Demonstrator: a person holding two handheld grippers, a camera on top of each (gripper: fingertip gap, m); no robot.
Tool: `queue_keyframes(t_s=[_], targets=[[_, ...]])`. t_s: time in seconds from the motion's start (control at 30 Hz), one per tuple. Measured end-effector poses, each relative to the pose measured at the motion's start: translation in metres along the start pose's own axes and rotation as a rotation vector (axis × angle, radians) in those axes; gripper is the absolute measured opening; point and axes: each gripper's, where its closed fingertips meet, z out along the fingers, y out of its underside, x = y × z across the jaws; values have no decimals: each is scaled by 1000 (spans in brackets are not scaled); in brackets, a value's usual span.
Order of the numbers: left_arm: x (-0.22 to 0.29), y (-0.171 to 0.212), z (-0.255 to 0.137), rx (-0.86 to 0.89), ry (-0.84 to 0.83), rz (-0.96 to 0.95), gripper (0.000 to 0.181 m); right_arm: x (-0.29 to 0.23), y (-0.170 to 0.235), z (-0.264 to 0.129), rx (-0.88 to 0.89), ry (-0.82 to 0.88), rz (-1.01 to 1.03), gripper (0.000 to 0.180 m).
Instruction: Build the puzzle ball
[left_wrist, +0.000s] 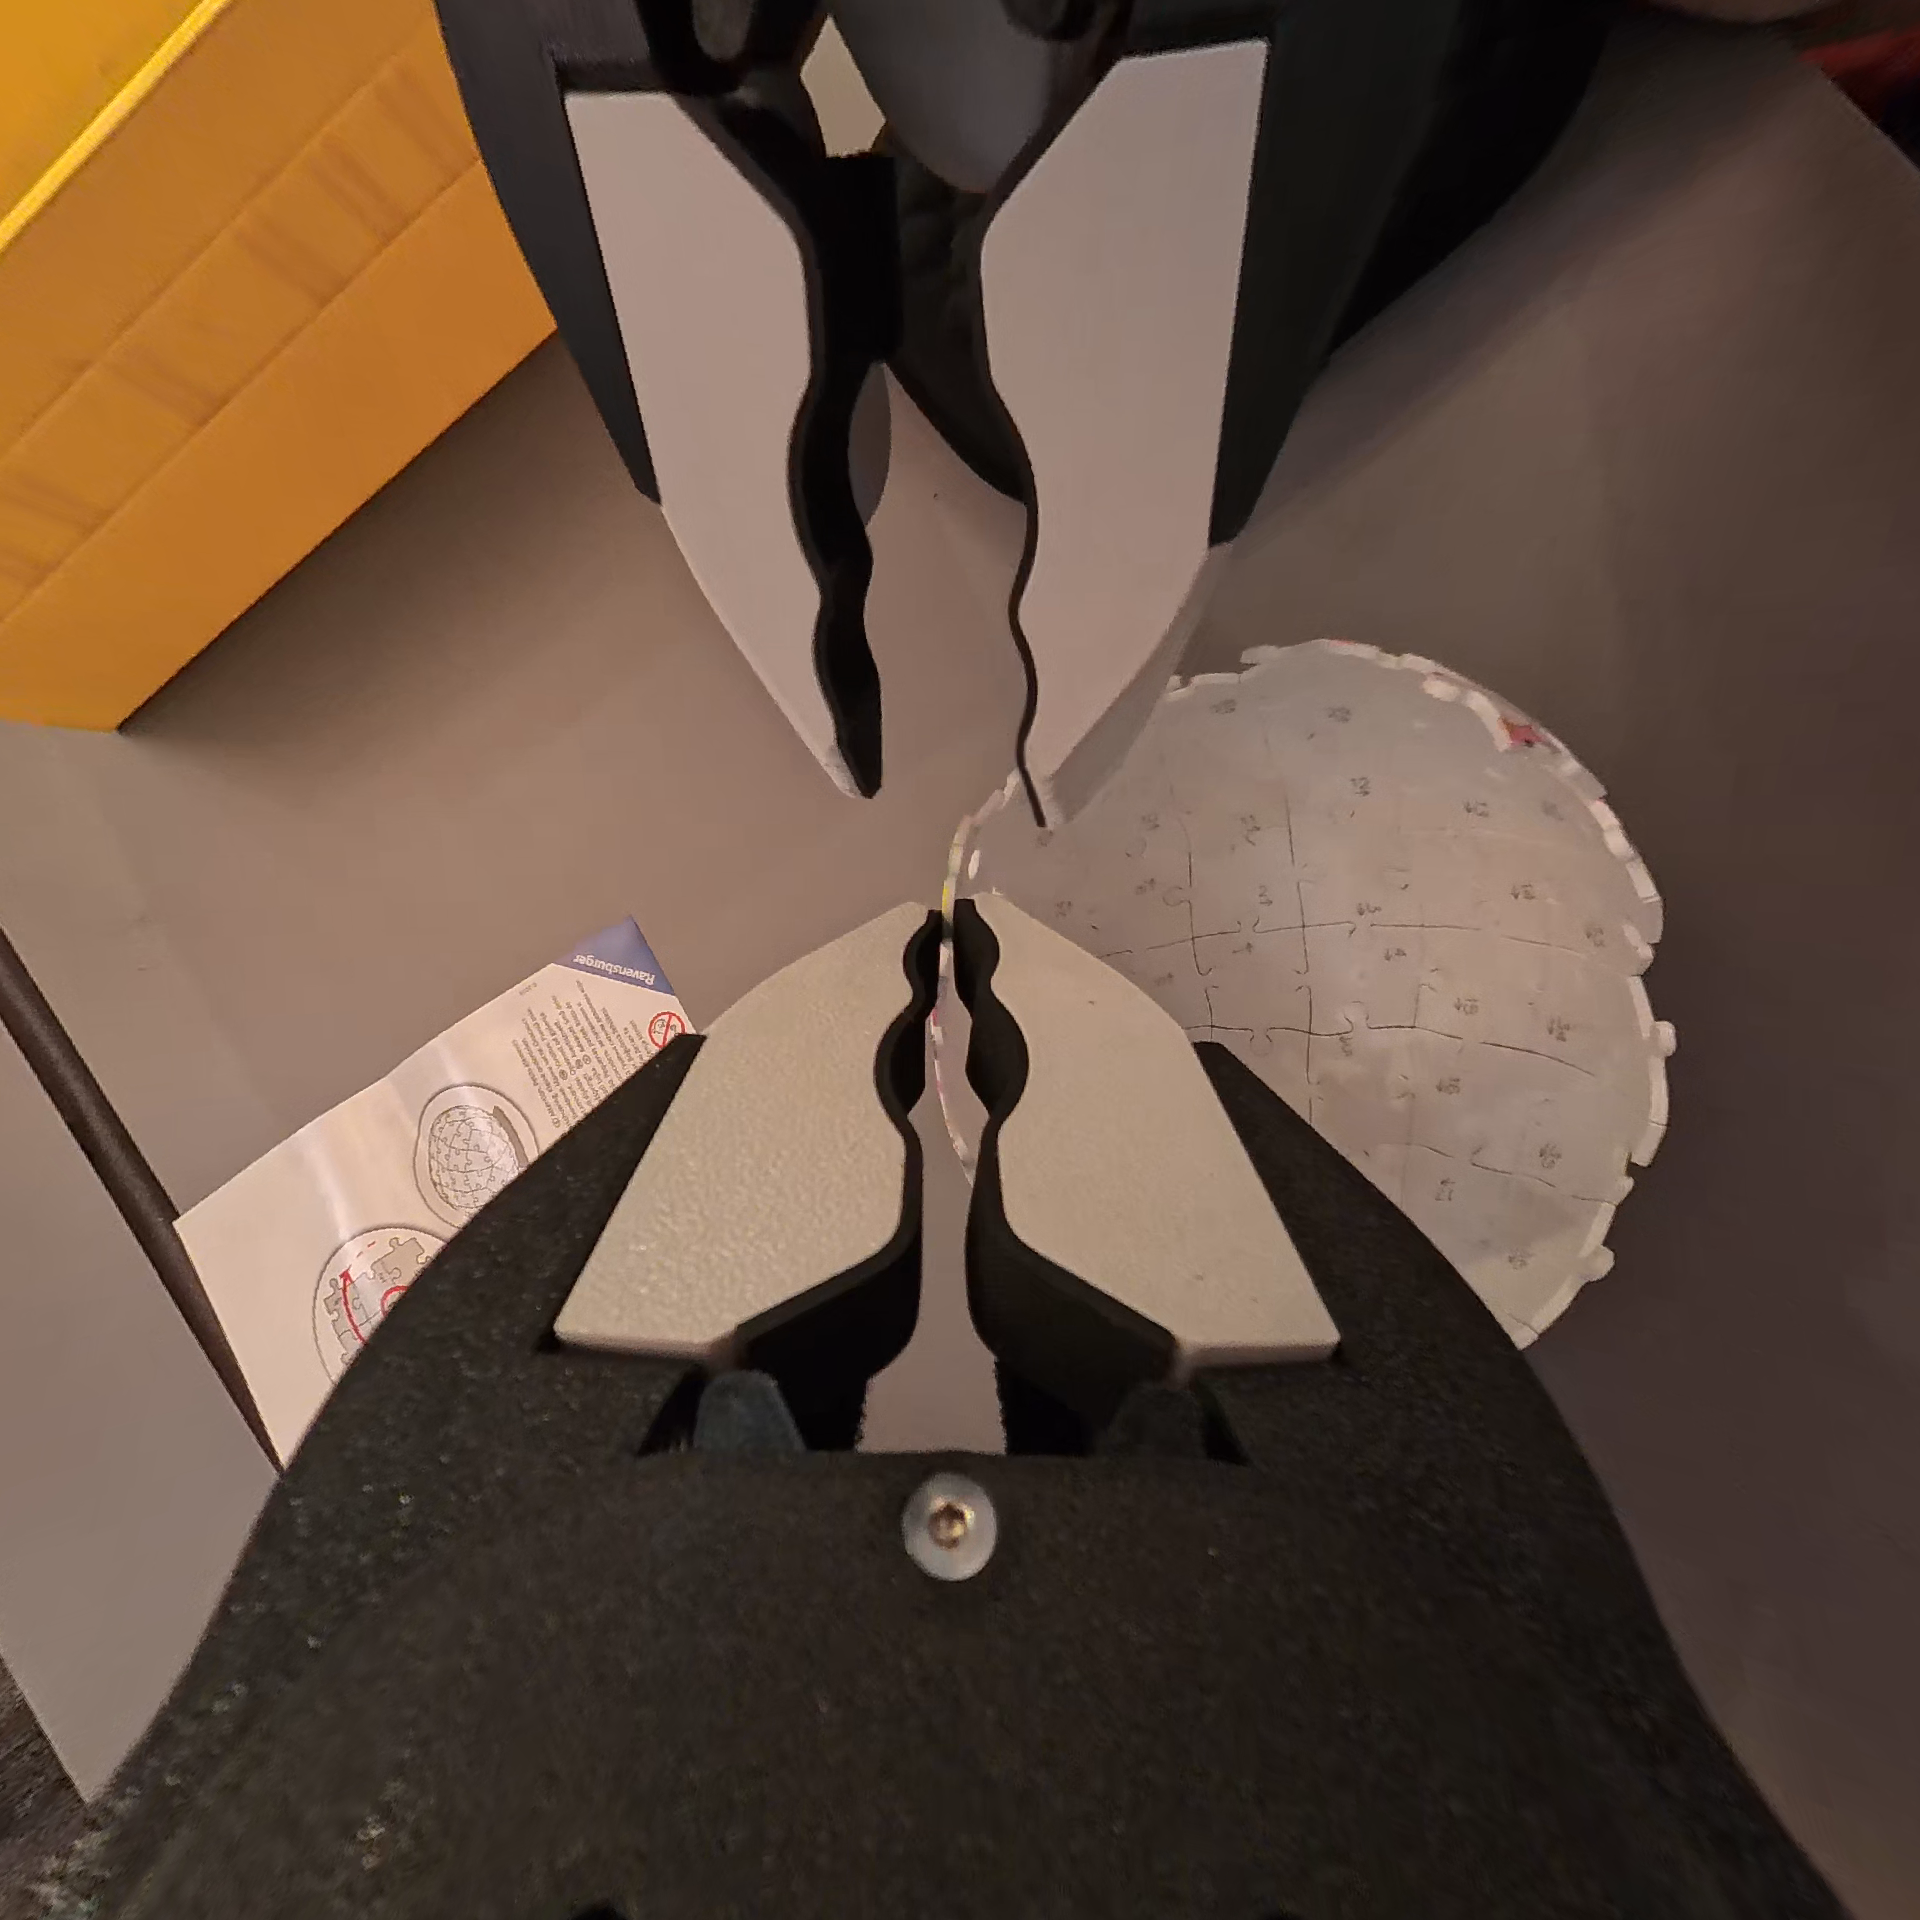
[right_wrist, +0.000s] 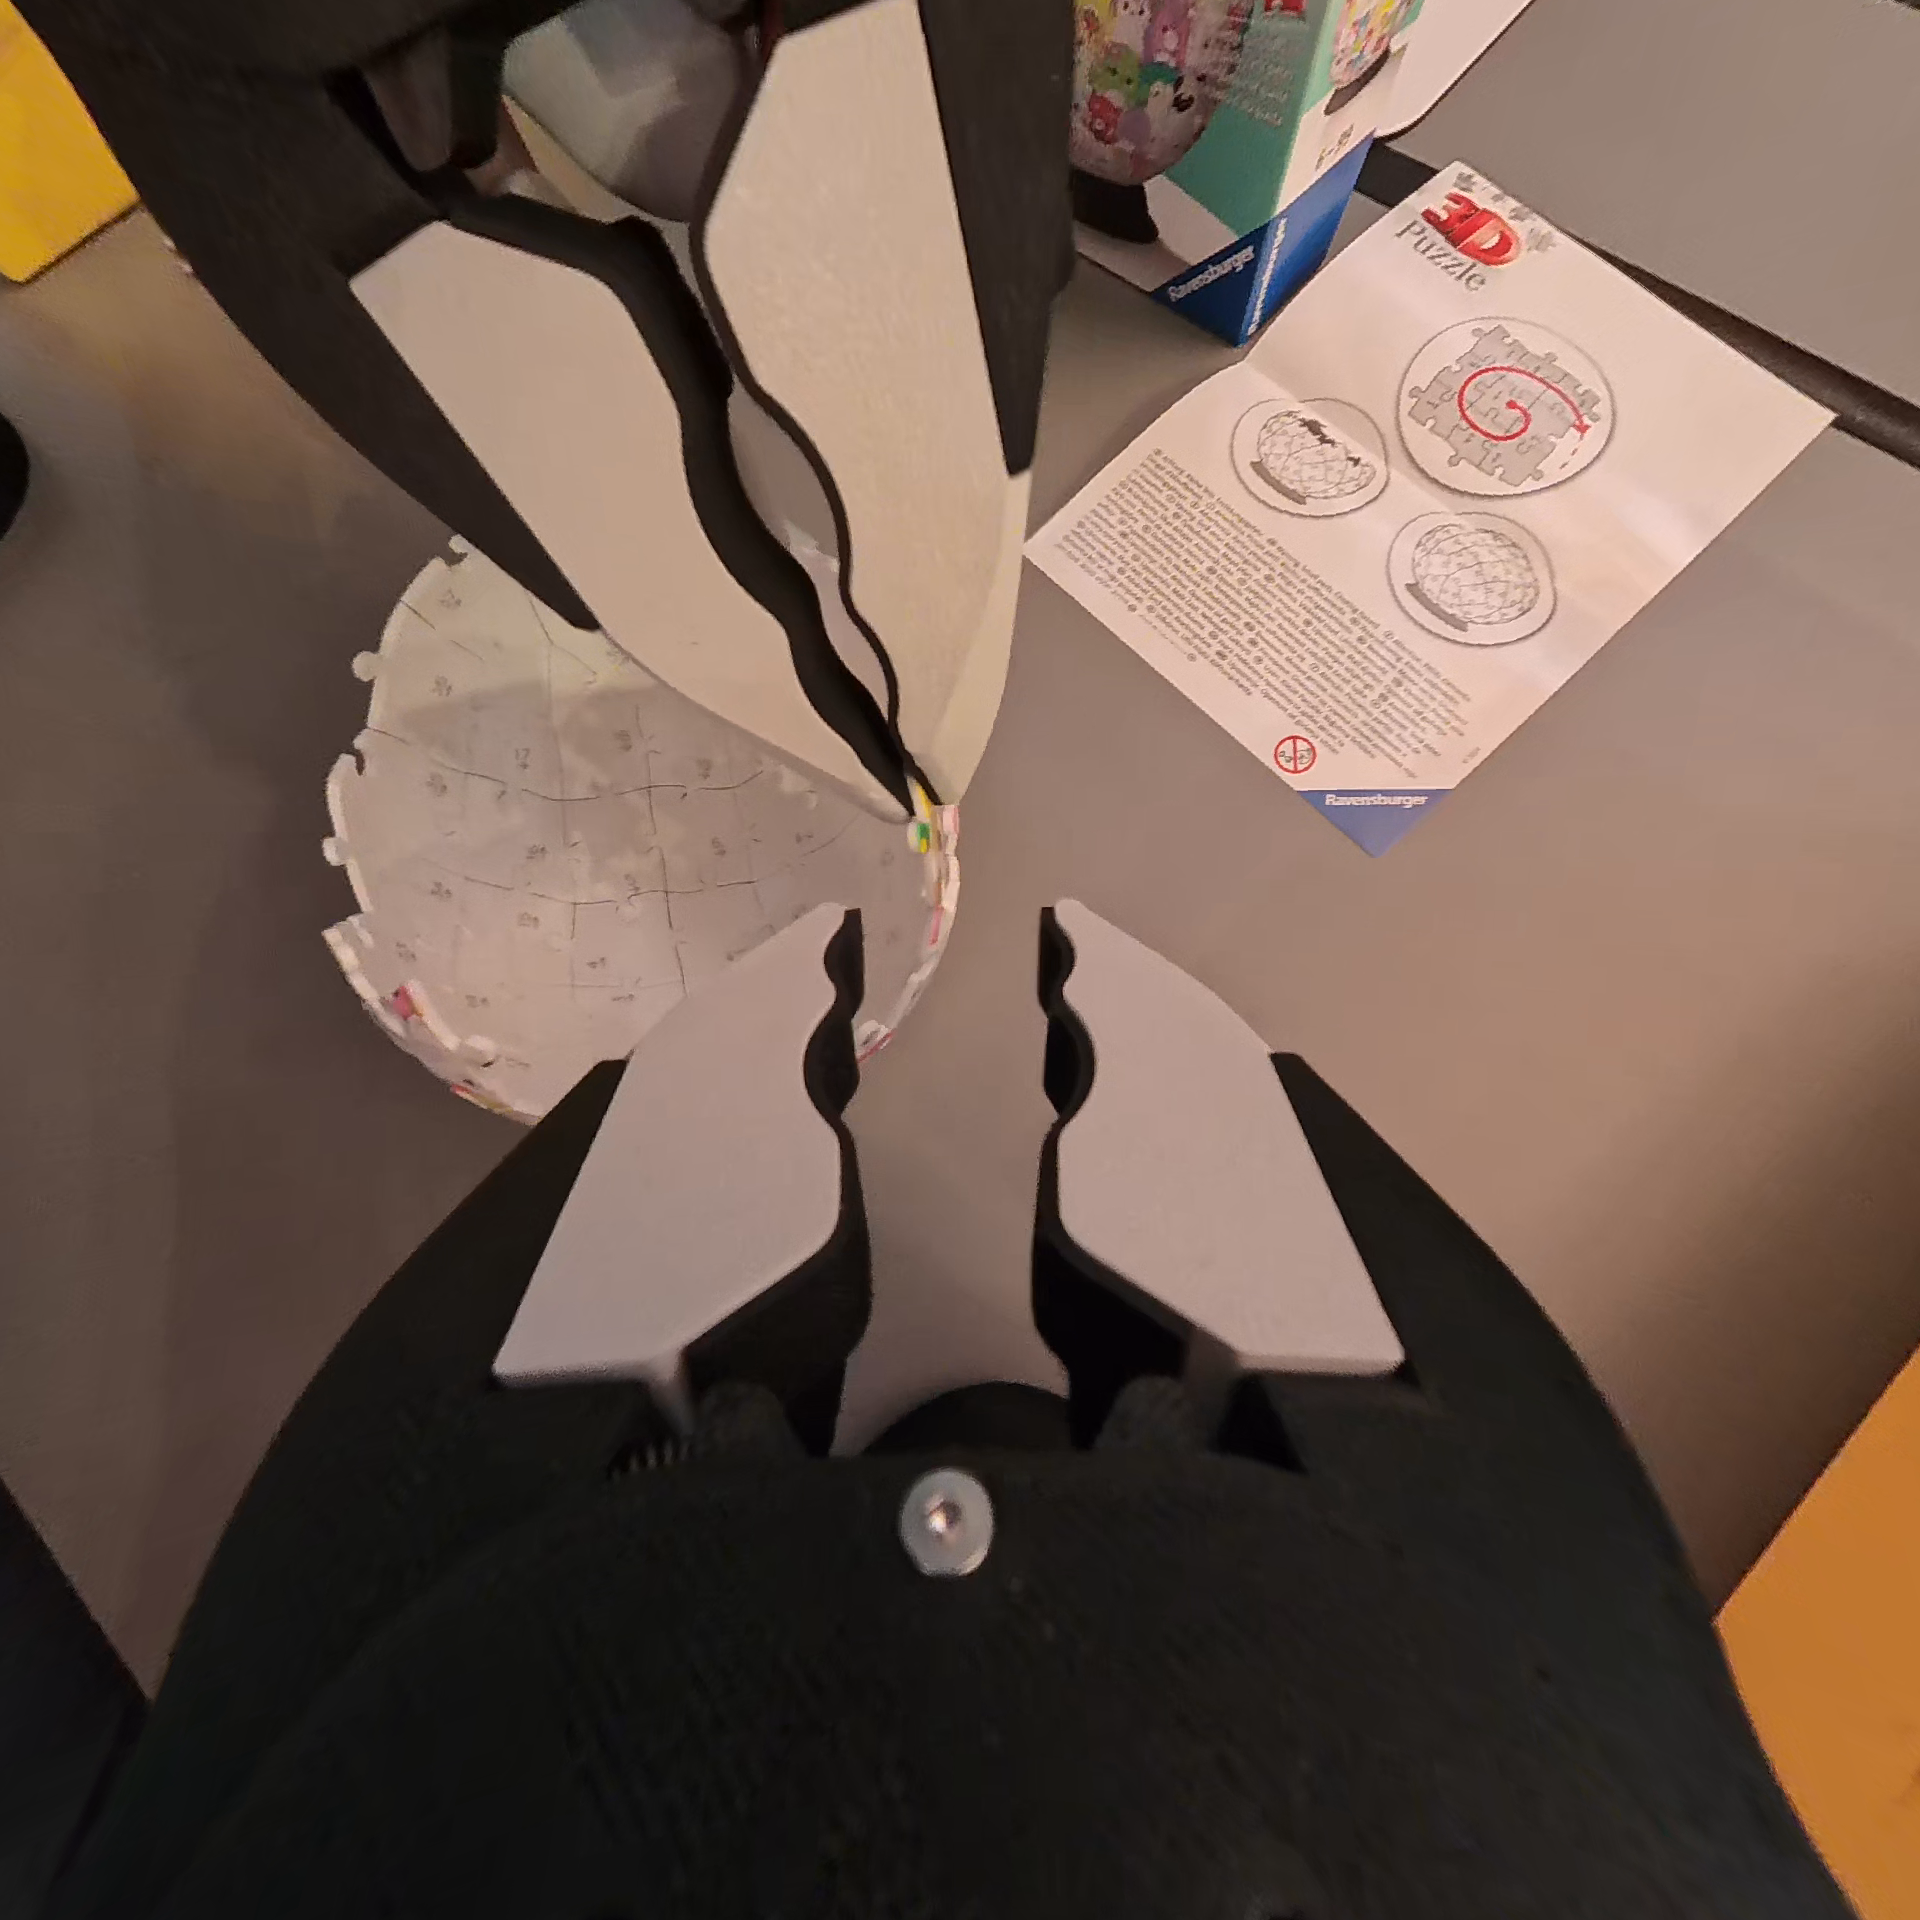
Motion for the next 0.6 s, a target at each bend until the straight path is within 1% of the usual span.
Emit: queue_keyframes(t_s=[0.17,0.33,0.47,0.6], targets=[[0,-1,-2,12,-2,-7,2,7,0,3,2,51,-35,34],[2,-6,-8,60,24,-42,2,7,-6,-1,37,62,-47,36],[-1,-8,-20,99,9,-63,2,8,-19,-11,124,77,-56,37],[-4,-16,-39,157,-23,-93,2,8,-41,-33,283,102,-96,37]])
